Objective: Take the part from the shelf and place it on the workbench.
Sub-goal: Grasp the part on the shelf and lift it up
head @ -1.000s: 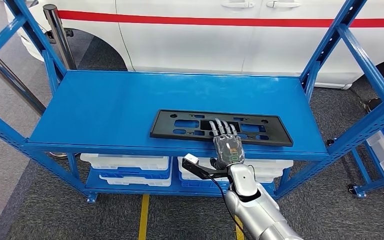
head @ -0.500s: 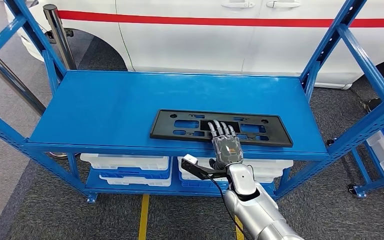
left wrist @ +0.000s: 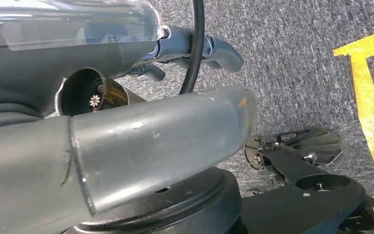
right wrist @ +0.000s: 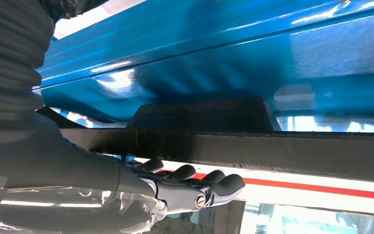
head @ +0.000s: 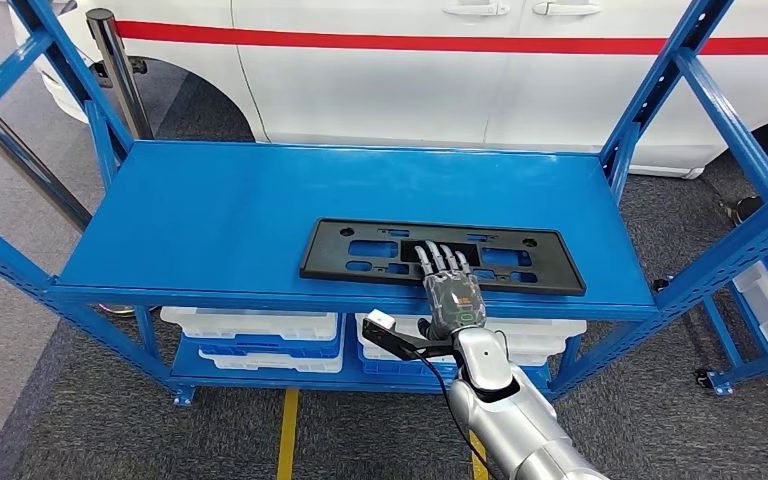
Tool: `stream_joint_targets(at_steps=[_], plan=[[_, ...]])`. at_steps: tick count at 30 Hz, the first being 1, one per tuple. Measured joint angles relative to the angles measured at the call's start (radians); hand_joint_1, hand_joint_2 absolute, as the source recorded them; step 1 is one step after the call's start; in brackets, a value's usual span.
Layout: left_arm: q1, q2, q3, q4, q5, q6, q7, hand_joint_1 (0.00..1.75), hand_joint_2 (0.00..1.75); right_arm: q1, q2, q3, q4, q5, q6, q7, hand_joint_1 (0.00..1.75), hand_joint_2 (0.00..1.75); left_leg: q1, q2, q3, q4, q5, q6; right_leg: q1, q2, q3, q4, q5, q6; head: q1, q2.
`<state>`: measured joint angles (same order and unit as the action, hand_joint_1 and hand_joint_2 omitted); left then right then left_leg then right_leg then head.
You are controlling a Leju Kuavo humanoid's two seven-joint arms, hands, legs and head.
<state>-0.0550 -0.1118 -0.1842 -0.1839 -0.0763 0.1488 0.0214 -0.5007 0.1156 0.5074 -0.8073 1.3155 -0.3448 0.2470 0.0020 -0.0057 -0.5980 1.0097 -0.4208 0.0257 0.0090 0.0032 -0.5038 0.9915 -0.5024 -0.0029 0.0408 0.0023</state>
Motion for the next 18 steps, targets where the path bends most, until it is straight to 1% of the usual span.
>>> stream_joint_targets(at_steps=[18], plan=[[0.0, 0.0, 0.001, 0.0, -0.001, 0.0, 0.0, 0.0, 0.0, 0.0, 0.0, 0.0, 0.006, -0.004, 0.001, 0.0, 0.0, 1.75, 0.0, 0.0, 0.0, 0.0, 0.0, 0.0, 0.0, 0.0, 0.0, 0.0, 0.0, 0.0, 0.0, 0.0]])
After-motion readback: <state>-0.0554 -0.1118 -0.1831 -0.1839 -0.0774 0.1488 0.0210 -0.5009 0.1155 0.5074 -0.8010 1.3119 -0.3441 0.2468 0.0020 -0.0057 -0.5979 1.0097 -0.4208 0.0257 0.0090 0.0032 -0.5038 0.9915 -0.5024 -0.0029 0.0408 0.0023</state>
